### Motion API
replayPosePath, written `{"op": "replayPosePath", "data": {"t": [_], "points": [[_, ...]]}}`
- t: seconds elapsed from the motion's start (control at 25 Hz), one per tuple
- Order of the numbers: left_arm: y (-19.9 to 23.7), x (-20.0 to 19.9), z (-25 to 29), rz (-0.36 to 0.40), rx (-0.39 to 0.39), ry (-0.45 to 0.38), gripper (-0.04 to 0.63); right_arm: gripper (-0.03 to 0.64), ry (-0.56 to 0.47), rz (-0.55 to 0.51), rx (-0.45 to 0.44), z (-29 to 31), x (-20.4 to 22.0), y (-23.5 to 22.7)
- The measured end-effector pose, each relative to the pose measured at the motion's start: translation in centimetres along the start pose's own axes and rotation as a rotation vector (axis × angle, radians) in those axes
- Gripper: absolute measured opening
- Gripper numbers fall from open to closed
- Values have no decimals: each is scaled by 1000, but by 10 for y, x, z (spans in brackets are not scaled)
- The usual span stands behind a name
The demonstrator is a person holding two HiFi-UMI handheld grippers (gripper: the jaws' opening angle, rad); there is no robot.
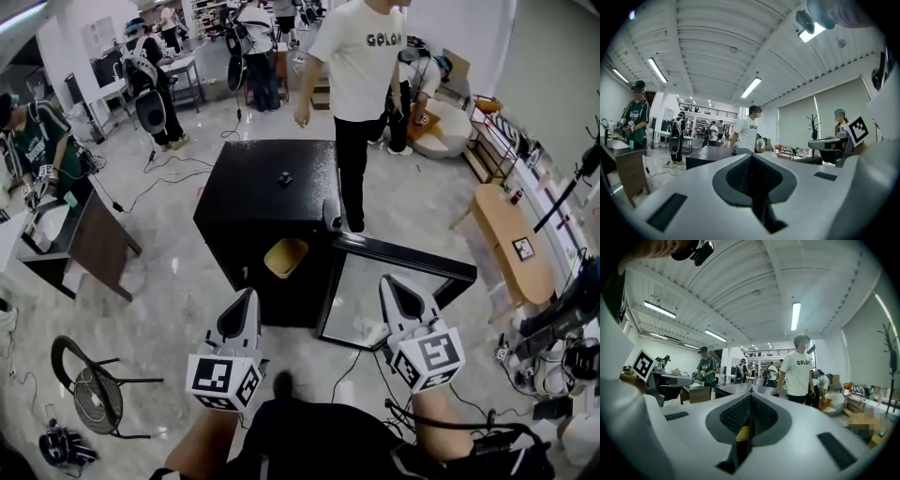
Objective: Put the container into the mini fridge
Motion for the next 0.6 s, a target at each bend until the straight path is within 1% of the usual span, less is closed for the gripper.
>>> {"op": "replayPosePath", "data": {"t": [0.16, 0.28, 0.6], "points": [[-7, 2, 0, -21, 22, 10, 8, 15, 2, -5, -13, -4, -2, 4], [-11, -1, 2, -18, 42, 7, 8, 15, -3, -11, -19, -4, -4, 5], [-13, -6, 2, -35, 51, 0, 8, 15, -13, -7, -7, 0, -5, 2]]}}
Point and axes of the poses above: the fingertips, and each gripper's own axes: z forward along the fingers, y to its left, x out of its underside, the point moved 4 cm from there along -z, backward along the fingers, and after that the axes turned 7 degrees about z, right-handed, at the moved point
